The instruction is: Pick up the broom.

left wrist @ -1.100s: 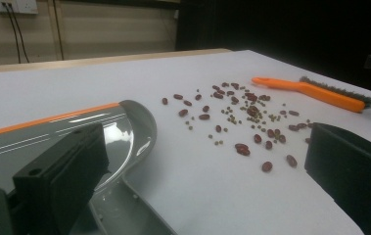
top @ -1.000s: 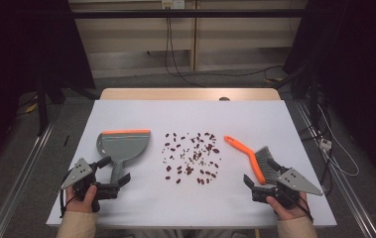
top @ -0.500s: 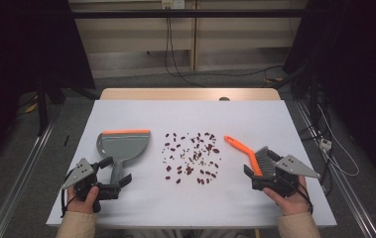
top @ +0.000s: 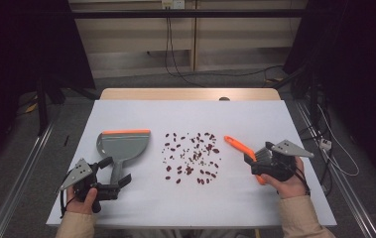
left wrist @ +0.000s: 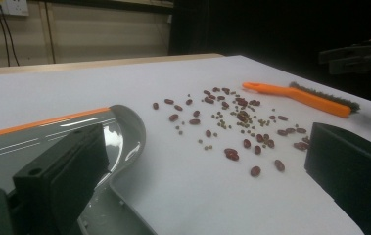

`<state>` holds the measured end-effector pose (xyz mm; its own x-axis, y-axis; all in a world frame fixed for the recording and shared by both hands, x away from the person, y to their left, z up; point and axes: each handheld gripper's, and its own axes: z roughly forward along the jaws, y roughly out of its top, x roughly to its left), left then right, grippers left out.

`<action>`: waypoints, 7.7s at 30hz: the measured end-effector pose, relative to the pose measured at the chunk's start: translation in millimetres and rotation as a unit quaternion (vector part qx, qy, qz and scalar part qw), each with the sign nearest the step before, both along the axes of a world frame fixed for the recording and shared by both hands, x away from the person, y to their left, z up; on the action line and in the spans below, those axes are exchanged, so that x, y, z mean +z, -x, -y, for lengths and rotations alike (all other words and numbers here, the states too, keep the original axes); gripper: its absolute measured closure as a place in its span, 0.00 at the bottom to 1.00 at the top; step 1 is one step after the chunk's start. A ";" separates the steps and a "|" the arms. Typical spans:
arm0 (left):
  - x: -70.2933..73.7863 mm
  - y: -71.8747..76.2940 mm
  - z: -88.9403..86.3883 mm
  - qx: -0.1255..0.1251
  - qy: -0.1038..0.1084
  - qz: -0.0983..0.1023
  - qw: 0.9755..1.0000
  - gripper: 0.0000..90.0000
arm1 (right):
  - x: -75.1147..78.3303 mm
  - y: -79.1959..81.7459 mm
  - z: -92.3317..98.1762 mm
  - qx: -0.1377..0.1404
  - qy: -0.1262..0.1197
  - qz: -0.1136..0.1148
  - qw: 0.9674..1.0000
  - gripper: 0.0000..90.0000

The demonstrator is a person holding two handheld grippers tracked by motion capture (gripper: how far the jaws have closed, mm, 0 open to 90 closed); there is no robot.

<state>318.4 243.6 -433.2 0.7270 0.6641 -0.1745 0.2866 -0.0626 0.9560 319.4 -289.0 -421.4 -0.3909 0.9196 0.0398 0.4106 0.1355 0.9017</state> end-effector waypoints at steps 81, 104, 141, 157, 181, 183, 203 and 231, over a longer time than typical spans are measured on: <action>2.8 0.4 4.3 -0.003 -0.003 0.003 1.000 0.02 | 1.5 -71.0 12.0 -0.004 0.028 -0.205 0.978 0.78; 37.9 -5.7 59.8 -0.044 -0.019 0.008 0.999 0.03 | 29.5 -41.8 33.5 0.001 -0.109 -0.060 0.992 0.79; 43.3 -48.3 175.5 -0.114 -0.028 -0.049 0.992 0.12 | 61.9 -61.8 -32.6 0.070 -0.135 -0.020 0.988 0.79; 35.8 -56.9 207.5 -0.135 -0.043 -0.078 0.987 0.36 | 72.2 -69.5 -83.4 0.100 -0.121 -0.001 0.988 0.79; 35.7 -60.4 206.1 -0.060 -0.050 -0.081 0.994 0.79 | 70.5 -68.0 -105.8 0.091 -0.145 0.003 0.985 0.47; 35.9 -61.5 204.0 -0.051 -0.052 -0.080 0.994 0.79 | 70.3 -67.0 -106.7 0.084 -0.141 0.006 0.986 0.40; 36.5 -63.5 200.9 -0.002 -0.065 -0.061 0.996 0.79 | 59.4 -71.5 -124.4 0.040 -0.125 -0.023 0.991 0.20; 43.0 -41.6 216.3 -0.011 -0.088 0.007 0.996 0.38 | 61.5 -82.4 -132.7 0.027 -0.206 -0.081 0.975 0.87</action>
<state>360.0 27.4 -390.2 0.7431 0.6676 -0.0471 0.2707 -0.2355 0.9334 401.8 -156.3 -359.8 -0.3966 0.7904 0.4669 0.5537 -0.1997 0.8084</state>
